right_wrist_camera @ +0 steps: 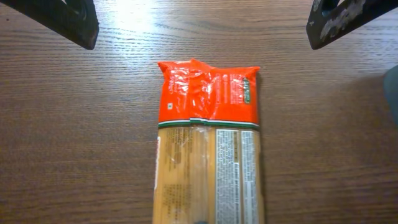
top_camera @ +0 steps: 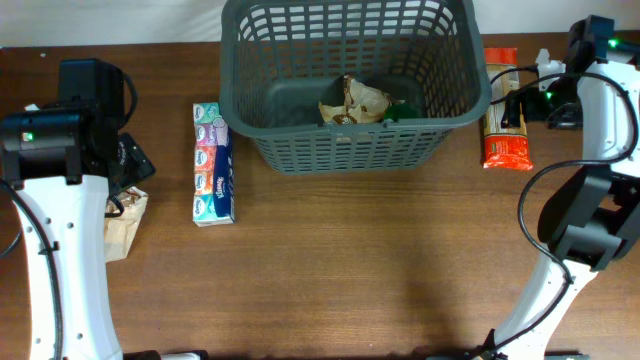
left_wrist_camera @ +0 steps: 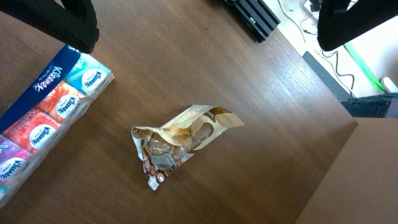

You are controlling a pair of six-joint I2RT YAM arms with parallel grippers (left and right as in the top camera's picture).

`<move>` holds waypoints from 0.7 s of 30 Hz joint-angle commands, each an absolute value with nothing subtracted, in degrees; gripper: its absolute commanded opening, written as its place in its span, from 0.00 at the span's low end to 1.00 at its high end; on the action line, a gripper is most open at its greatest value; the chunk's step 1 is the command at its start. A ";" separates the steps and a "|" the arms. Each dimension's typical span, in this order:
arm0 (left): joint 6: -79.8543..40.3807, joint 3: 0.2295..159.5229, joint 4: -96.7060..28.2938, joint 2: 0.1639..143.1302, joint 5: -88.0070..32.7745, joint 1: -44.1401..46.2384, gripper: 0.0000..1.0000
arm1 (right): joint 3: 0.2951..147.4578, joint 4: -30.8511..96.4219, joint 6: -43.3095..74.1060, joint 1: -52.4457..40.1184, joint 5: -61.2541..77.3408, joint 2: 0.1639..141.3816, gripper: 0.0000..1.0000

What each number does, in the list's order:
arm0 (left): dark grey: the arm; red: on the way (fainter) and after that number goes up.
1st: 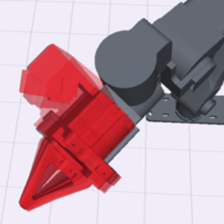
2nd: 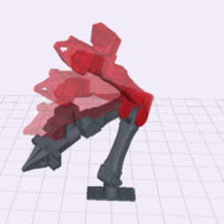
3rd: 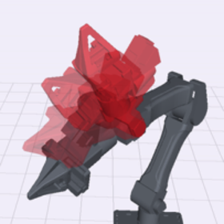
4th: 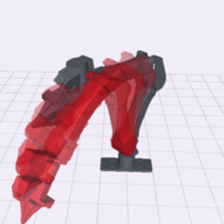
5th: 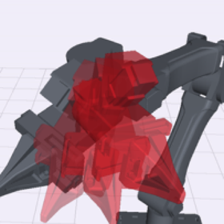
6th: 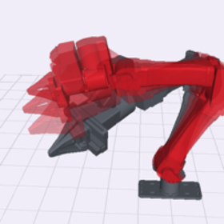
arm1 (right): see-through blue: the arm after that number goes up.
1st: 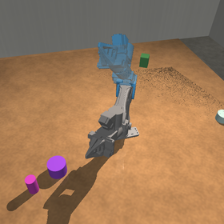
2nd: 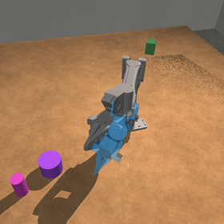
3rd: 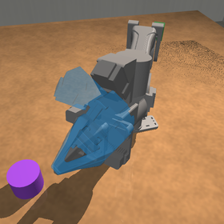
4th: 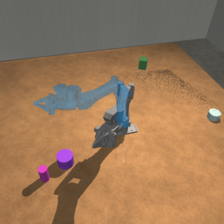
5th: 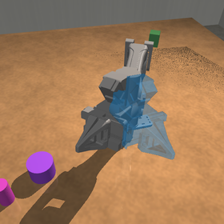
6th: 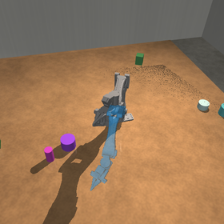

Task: Pack container
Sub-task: 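Move the right gripper over the red-and-yellow spaghetti package, then close the right gripper on the spaghetti package and lift it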

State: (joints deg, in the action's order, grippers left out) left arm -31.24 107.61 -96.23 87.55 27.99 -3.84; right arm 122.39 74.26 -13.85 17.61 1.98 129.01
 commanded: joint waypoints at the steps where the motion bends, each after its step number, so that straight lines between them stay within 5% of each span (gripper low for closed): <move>1: -31.18 107.26 -96.07 87.70 27.79 -4.19 1.00 | 122.04 74.08 -12.58 18.02 -0.25 130.74 0.99; 21: -31.18 107.26 -95.00 87.70 27.79 -4.19 1.00 | 122.08 73.23 -11.97 16.75 0.91 134.34 0.99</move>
